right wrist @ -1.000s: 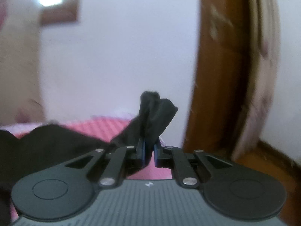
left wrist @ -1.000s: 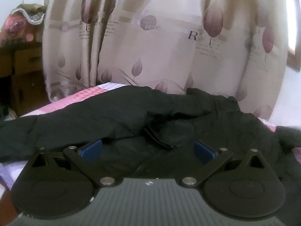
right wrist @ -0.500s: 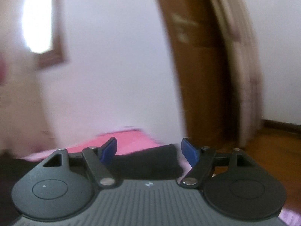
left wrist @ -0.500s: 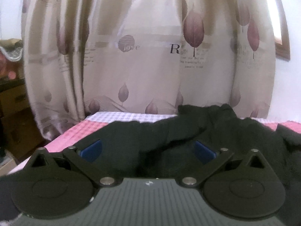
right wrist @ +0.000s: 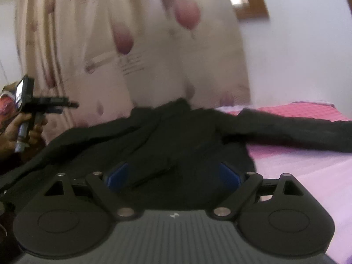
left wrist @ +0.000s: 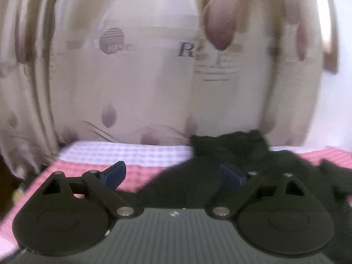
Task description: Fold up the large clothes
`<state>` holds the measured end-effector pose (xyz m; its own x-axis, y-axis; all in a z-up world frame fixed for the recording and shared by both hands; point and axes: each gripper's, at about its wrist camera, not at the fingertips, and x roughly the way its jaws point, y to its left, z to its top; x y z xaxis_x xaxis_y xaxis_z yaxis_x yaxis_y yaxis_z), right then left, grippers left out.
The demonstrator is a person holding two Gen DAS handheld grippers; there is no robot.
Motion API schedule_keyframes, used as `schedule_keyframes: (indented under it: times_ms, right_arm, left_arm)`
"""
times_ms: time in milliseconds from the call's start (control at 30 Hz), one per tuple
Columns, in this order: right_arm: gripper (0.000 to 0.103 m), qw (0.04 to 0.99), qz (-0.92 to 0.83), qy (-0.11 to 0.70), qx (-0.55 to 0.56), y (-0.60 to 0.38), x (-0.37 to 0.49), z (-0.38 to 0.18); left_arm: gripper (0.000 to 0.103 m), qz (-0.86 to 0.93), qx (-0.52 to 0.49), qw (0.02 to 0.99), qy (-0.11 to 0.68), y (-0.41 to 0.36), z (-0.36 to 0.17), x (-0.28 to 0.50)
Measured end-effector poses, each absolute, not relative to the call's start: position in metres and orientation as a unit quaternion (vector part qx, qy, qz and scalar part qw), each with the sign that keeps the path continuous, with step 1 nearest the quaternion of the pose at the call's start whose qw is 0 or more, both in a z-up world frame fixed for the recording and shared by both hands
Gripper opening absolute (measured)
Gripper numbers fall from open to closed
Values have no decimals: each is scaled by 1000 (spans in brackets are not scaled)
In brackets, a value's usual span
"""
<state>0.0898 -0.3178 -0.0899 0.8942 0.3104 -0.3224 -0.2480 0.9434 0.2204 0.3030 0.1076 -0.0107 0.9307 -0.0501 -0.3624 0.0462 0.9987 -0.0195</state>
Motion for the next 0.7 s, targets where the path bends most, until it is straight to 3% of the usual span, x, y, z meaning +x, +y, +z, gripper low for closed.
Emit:
schedule_keyframes:
  times_ms: [100,200,400,533,567,600,633,667,700]
  right_arm:
    - [90,972,115,195,70,-318,66,-93]
    - [100,970,73,211,94,-346,36,-92]
    - [101,951,30,263,161,-390,-1,-115]
    - [99,941,64,280,177,-381,6,-131]
    - [84,939,78,282,179,-377,9,-132]
    - [68,938,89,285,177,-370,17,-133]
    - [34,935,96,296,172,-365,23,-134]
    - [27,931,96,307,171,-362,29,-135]
    - [23,931,96,307,171,-358,35,-134]
  left_arm:
    - [100,-33,-8,981,193,104,-28,248]
    - [100,-23,-11,974,224,119,-51,183]
    - [102,83,-3,960,269,174,-89,77]
    - [98,92,-51,944,312,194,-111,59]
    - [97,82,-57,943,317,193,-113,60]
    - [90,73,-57,941,326,189,-117,61]
    - [69,65,-56,939,333,185,-118,63]
    - [55,50,-62,936,342,181,-120,66]
    - [33,46,-67,935,345,179,-119,67]
